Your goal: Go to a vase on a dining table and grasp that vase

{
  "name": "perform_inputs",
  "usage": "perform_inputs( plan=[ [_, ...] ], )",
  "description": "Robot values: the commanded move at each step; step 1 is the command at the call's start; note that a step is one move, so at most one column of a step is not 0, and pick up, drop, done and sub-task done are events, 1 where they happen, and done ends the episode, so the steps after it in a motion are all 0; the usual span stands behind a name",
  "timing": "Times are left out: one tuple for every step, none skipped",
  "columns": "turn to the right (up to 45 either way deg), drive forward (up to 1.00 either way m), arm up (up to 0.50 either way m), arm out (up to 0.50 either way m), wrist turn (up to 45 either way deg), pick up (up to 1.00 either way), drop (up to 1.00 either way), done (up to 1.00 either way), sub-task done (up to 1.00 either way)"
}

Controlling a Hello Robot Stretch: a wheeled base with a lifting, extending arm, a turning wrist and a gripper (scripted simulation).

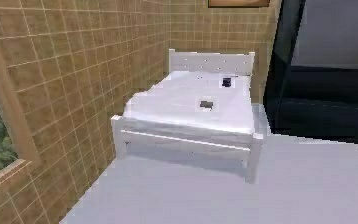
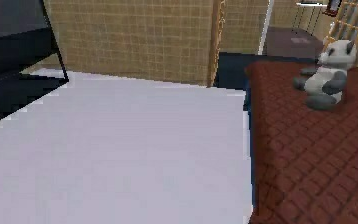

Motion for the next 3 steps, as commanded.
perform_inputs(
  plan=[
    [-30.0, 0.0, 0.0, 0.0, 0.0, 0.0, 0.0, 0.0, 0.0],
    [0.0, 0.05, 0.0, 0.0, 0.0, 0.0, 0.0, 0.0, 0.0],
    [45.0, 0.0, 0.0, 0.0, 0.0, 0.0, 0.0, 0.0, 0.0]
  ],
)
